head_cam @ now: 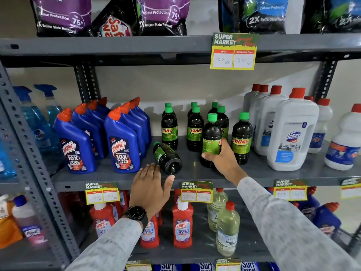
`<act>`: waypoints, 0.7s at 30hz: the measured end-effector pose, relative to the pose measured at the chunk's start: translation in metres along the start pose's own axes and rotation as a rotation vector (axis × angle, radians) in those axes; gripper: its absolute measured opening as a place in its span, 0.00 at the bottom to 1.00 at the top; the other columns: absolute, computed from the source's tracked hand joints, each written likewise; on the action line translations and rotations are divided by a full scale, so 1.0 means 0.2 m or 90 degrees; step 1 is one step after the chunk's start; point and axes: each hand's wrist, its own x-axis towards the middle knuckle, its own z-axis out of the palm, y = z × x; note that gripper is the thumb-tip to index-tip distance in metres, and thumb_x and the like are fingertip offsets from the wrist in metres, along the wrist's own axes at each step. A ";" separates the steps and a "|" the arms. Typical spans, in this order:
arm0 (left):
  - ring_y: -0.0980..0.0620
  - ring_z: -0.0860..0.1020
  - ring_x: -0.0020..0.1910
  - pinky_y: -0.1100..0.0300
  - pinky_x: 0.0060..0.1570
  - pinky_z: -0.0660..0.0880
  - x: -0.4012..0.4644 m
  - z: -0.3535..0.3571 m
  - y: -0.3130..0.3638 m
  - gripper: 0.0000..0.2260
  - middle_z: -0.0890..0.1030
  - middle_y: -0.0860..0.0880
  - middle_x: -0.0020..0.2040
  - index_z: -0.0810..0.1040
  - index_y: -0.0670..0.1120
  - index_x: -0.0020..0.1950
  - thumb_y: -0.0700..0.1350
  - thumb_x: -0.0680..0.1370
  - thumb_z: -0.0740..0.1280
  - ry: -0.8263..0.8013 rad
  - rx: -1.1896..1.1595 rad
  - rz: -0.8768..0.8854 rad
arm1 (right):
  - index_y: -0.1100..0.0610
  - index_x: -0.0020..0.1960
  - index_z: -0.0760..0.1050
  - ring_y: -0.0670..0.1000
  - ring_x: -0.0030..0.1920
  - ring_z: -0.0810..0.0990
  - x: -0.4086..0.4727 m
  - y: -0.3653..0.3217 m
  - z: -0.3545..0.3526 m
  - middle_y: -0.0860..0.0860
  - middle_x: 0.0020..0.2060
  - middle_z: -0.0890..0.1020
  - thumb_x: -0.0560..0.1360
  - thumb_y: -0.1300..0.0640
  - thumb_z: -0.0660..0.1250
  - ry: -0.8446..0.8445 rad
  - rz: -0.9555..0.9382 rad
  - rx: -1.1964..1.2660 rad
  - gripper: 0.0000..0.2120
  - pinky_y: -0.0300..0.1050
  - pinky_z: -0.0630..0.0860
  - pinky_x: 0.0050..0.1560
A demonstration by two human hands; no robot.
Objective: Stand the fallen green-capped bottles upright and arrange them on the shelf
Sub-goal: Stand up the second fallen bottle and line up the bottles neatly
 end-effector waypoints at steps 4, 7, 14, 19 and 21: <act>0.41 0.75 0.72 0.45 0.75 0.68 0.00 0.00 0.00 0.36 0.78 0.39 0.71 0.77 0.41 0.70 0.66 0.83 0.46 0.001 0.003 0.003 | 0.52 0.68 0.66 0.48 0.56 0.82 -0.01 -0.02 0.00 0.48 0.58 0.82 0.67 0.57 0.84 0.035 -0.027 -0.002 0.38 0.46 0.77 0.58; 0.41 0.75 0.72 0.45 0.75 0.68 0.00 0.00 0.00 0.36 0.78 0.40 0.71 0.76 0.41 0.71 0.66 0.83 0.46 0.001 0.005 0.003 | 0.48 0.67 0.66 0.49 0.57 0.81 0.00 -0.02 0.01 0.47 0.57 0.82 0.71 0.58 0.81 0.024 -0.021 0.014 0.32 0.49 0.76 0.62; 0.41 0.75 0.72 0.45 0.75 0.68 -0.01 0.00 0.00 0.36 0.78 0.40 0.71 0.77 0.41 0.70 0.67 0.83 0.46 0.006 -0.002 0.001 | 0.52 0.68 0.67 0.40 0.51 0.80 -0.01 -0.02 0.01 0.44 0.53 0.81 0.72 0.59 0.80 0.019 -0.029 -0.004 0.30 0.44 0.75 0.57; 0.42 0.75 0.73 0.46 0.75 0.67 0.00 -0.01 0.01 0.38 0.78 0.40 0.72 0.76 0.42 0.71 0.68 0.82 0.43 0.005 -0.006 -0.004 | 0.51 0.67 0.66 0.51 0.60 0.81 0.00 -0.02 0.01 0.49 0.59 0.81 0.71 0.60 0.80 0.002 -0.036 0.011 0.32 0.50 0.76 0.63; 0.42 0.74 0.73 0.46 0.75 0.67 0.00 0.00 0.01 0.38 0.78 0.41 0.72 0.76 0.42 0.71 0.68 0.82 0.43 0.005 -0.006 -0.005 | 0.51 0.69 0.66 0.52 0.59 0.80 -0.01 -0.02 0.00 0.47 0.56 0.81 0.73 0.63 0.77 -0.006 -0.020 0.005 0.31 0.49 0.75 0.62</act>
